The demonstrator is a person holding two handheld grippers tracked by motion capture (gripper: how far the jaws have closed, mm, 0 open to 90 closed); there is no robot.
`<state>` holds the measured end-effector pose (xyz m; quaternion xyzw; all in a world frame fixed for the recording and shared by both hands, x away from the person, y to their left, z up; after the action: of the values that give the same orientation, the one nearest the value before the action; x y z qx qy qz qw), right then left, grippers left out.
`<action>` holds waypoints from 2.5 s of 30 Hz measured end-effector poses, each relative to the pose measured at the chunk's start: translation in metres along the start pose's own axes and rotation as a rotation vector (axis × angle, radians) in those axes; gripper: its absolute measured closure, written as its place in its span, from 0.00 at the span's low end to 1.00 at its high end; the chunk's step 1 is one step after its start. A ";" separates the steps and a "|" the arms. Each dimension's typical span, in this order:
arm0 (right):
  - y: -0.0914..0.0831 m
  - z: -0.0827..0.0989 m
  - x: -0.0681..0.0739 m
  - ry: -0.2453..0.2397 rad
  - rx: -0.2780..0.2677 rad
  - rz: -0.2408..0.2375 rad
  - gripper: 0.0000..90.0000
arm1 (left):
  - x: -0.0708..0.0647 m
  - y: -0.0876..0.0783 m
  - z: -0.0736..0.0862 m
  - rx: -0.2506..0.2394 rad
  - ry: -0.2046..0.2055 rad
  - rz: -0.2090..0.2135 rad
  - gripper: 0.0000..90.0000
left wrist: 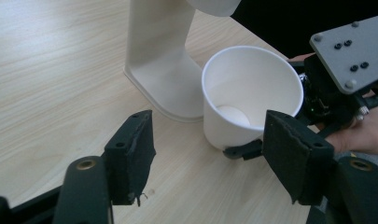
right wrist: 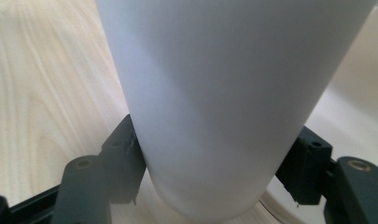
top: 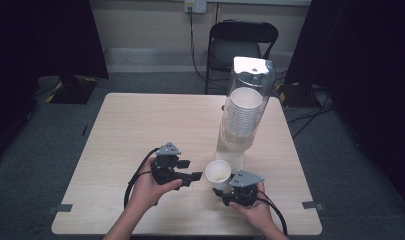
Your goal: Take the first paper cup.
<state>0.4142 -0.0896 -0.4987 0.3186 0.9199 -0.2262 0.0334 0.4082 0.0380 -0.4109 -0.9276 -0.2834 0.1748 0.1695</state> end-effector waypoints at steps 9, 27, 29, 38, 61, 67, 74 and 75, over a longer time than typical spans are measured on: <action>0.005 -0.008 0.016 -0.053 -0.019 -0.052 0.37 | -0.003 0.007 -0.004 0.002 -0.072 0.017 0.56; 0.009 -0.016 0.024 -0.083 -0.035 -0.057 0.32 | 0.014 0.013 0.011 0.116 -0.281 -0.015 0.97; 0.008 -0.010 0.013 -0.049 -0.019 -0.010 0.25 | 0.030 0.005 0.008 0.070 -0.303 -0.050 0.97; -0.003 -0.006 -0.013 0.016 -0.021 0.075 0.23 | 0.107 -0.030 0.020 0.059 -0.387 -0.307 0.96; -0.013 0.005 -0.031 0.040 0.016 0.132 0.25 | 0.104 -0.061 0.023 -0.098 -0.199 -0.236 0.43; -0.019 0.010 -0.039 0.067 0.028 0.147 0.24 | 0.092 -0.064 0.060 -0.074 -0.135 -0.224 0.37; -0.025 0.012 -0.050 0.110 0.024 0.175 0.24 | 0.099 -0.055 0.106 0.011 -0.069 -0.257 0.26; -0.025 0.012 -0.051 0.112 0.026 0.179 0.24 | 0.099 -0.052 0.110 0.029 -0.046 -0.251 0.25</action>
<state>0.4385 -0.1417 -0.4894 0.4122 0.8851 -0.2161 -0.0021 0.4145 0.1604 -0.5088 -0.8780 -0.3985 0.1774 0.1969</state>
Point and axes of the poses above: each handheld gripper's, and its own axes: y roughly forward along the jaws, z roughly out of its underside, x roughly to its left, the point moved 10 cm from there along y, roughly forward along the jaws, and after that the axes turned 6 degrees about -x, right-handed, at the moved point
